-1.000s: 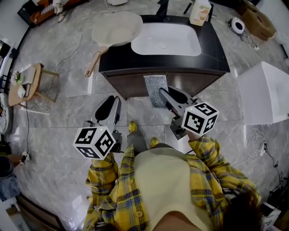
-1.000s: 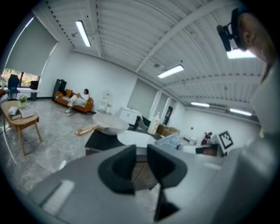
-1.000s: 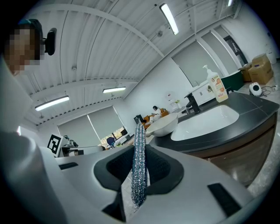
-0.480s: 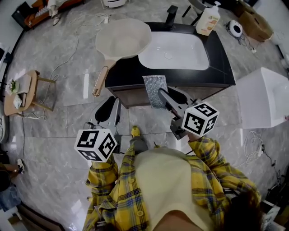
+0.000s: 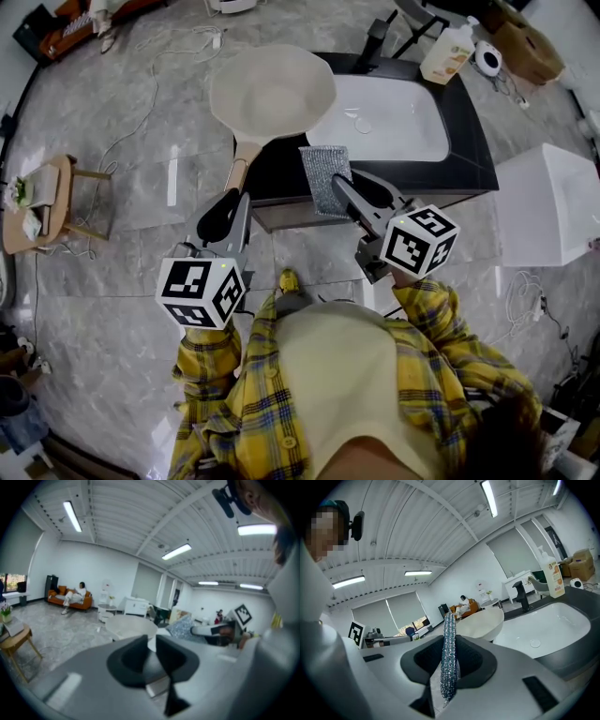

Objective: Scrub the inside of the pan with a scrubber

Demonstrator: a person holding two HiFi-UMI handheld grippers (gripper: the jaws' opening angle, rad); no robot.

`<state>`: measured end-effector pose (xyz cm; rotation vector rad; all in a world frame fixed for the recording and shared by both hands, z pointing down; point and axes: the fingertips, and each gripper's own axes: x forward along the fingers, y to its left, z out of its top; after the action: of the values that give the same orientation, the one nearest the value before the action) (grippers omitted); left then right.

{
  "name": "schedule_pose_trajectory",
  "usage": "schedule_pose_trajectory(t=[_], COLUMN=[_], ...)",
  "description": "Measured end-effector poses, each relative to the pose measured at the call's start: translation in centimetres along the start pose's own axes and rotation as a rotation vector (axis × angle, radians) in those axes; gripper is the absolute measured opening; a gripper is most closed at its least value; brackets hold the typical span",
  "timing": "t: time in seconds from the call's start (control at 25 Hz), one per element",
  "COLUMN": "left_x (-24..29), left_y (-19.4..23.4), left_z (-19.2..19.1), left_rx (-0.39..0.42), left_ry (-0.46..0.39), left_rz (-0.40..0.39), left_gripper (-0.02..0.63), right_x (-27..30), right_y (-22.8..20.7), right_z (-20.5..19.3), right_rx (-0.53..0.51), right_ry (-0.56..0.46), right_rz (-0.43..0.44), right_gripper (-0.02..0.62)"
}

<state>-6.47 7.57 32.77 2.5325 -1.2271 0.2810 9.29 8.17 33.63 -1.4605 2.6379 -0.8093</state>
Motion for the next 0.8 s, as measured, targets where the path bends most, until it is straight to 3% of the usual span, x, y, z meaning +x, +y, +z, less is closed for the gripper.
schedule_pose_trajectory(t=[0.4, 0.8], left_x=[2.3, 6.0], left_y=[4.2, 5.8], left_z=[0.8, 1.9], left_rx=[0.062, 0.084], left_ry=[0.039, 0.099], left_rz=[-0.008, 0.056], left_gripper=[0.058, 0.058], right_x=[3.9, 7.8], right_y=[-0.4, -3.5], right_z=[2.9, 7.5], right_rx=[-0.06, -0.11], right_ry=[-0.021, -0.049], right_rz=[-0.03, 0.032], right_gripper=[0.08, 0.08])
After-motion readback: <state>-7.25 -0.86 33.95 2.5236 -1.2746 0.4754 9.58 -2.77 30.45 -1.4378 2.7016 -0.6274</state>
